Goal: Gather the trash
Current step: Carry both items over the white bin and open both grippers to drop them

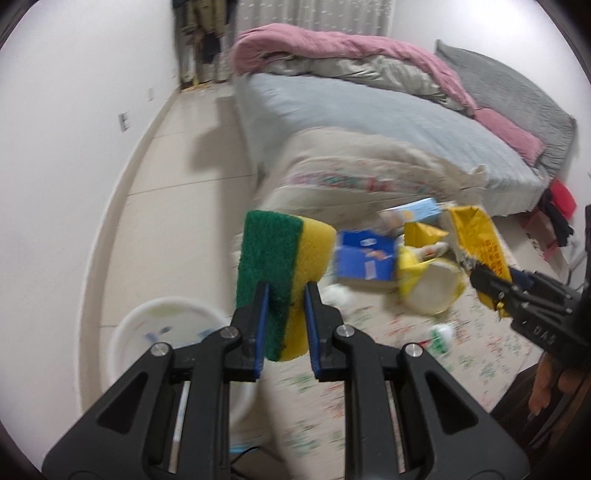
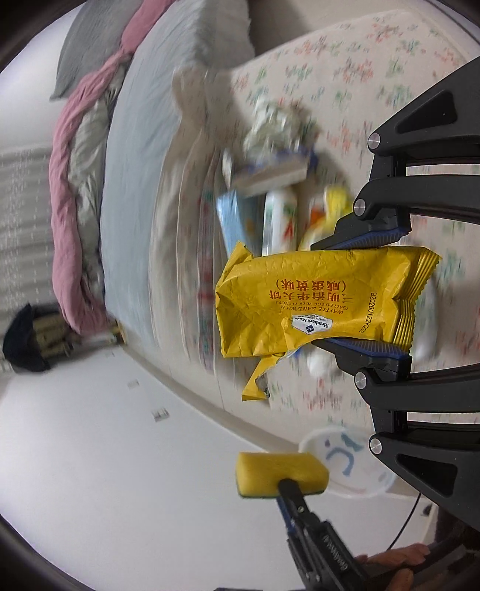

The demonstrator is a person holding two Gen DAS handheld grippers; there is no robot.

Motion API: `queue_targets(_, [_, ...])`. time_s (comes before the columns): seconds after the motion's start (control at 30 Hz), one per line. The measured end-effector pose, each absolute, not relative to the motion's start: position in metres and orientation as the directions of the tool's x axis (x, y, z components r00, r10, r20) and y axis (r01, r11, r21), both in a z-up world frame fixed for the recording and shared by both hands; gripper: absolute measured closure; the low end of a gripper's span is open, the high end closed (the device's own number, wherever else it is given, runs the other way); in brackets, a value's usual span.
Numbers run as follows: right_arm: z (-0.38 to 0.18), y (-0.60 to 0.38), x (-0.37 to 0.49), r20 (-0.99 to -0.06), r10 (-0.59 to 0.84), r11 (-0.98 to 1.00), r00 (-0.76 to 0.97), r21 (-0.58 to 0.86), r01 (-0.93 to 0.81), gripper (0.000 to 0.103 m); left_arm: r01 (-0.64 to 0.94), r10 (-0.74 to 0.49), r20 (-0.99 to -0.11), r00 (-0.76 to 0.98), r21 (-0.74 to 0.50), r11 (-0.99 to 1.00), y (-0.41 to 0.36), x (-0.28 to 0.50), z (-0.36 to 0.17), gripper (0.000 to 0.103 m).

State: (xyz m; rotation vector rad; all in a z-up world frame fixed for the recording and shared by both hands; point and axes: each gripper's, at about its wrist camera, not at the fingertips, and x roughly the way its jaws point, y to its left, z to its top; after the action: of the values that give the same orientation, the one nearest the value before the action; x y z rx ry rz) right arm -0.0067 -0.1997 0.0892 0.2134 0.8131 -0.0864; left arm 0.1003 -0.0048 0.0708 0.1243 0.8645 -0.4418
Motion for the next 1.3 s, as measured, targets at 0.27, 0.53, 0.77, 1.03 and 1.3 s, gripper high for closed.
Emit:
queue_targets(0.27, [0.070,-0.108,0.038,-0.755,0.145,0.986,0.639,0.161,-0.034,0.061,0.309,-0.219,-0.813,0.539,-0.051,0.950,0.074,0.118,0.040,0.082])
queue_targets(0.53, [0.037,-0.047,0.075,-0.800,0.197,0.980,0.567,0.155,-0.121,0.061,0.266,-0.218,-0.863,0.456,-0.102,0.959,0.103,0.137,0.002,0.082])
queue_targets(0.77, [0.014,-0.024,0.096,-0.826,0.205,0.978,0.525,0.149,-0.148,0.061,0.240,-0.224,-0.882,0.414,-0.132,0.962,0.118,0.148,-0.011,0.081])
queue_targets(1.03, [-0.005,-0.012,0.109,-0.843,0.209,0.976,0.496,0.149,-0.158,0.060,0.160,-0.199,-0.909,0.366,-0.149,0.976,0.147,0.152,-0.017,0.033])
queue_targets(1.3, [-0.017,-0.006,0.129,-0.853,0.227,0.970,0.470,0.157,-0.184,0.058,0.025,-0.056,-0.921,0.386,-0.050,0.998,0.180,0.139,-0.010,0.020])
